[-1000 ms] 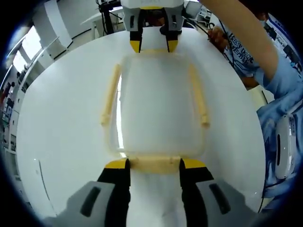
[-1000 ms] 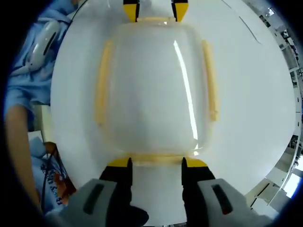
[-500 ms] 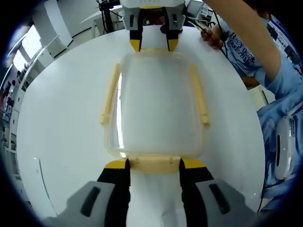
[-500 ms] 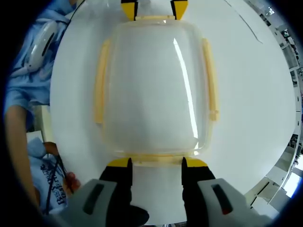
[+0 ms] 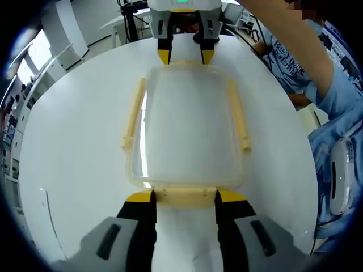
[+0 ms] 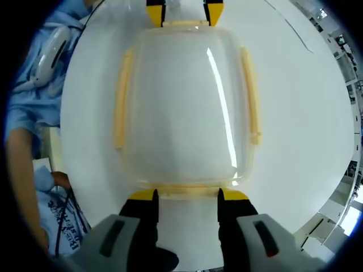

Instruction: Snap each plastic latch of the storage box into its locked position after aligning the lid with the box until every specified latch is closed and the lid sits flush.

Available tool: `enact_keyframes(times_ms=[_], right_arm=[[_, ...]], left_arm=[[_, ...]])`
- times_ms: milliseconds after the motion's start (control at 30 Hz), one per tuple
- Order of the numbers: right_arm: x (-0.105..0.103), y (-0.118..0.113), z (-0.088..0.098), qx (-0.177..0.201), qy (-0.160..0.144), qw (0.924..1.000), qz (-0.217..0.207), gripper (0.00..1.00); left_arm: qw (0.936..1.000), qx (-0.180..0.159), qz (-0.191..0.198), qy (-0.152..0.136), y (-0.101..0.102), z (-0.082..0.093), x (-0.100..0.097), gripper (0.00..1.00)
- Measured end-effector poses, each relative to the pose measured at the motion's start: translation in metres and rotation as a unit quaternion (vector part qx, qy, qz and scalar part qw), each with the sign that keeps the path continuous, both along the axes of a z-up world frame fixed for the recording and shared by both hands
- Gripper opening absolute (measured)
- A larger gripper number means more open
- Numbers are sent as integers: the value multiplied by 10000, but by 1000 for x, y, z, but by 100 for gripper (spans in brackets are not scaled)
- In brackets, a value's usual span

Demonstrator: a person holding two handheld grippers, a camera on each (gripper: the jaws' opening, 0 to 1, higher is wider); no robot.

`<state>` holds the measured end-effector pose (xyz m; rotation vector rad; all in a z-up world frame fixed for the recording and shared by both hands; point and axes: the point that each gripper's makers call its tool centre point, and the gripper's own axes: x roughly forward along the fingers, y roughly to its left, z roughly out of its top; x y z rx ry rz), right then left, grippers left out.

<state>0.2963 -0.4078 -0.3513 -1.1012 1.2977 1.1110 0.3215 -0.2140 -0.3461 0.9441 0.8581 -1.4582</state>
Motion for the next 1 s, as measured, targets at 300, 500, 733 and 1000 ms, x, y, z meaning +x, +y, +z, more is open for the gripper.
enact_keyframes(times_ms=[300, 500, 733, 1000], right_arm=[[0, -1, 1, 9, -19, 10000, -5, 40], [1, -1, 1, 34, -25, 10000, 13, 40], [2, -2, 2, 134, -29, 9999, 80, 40], [4, -1, 2, 163, -23, 9998, 127, 40]], left_arm=[[10000, 18, 15, -5, -1, 0, -1, 40], [10000, 79, 34, -10, 0, 1, -1, 40], [9998, 213, 59, -35, 0, 1, 0, 40], [9998, 150, 91, -21, 1, 1, 0, 40]])
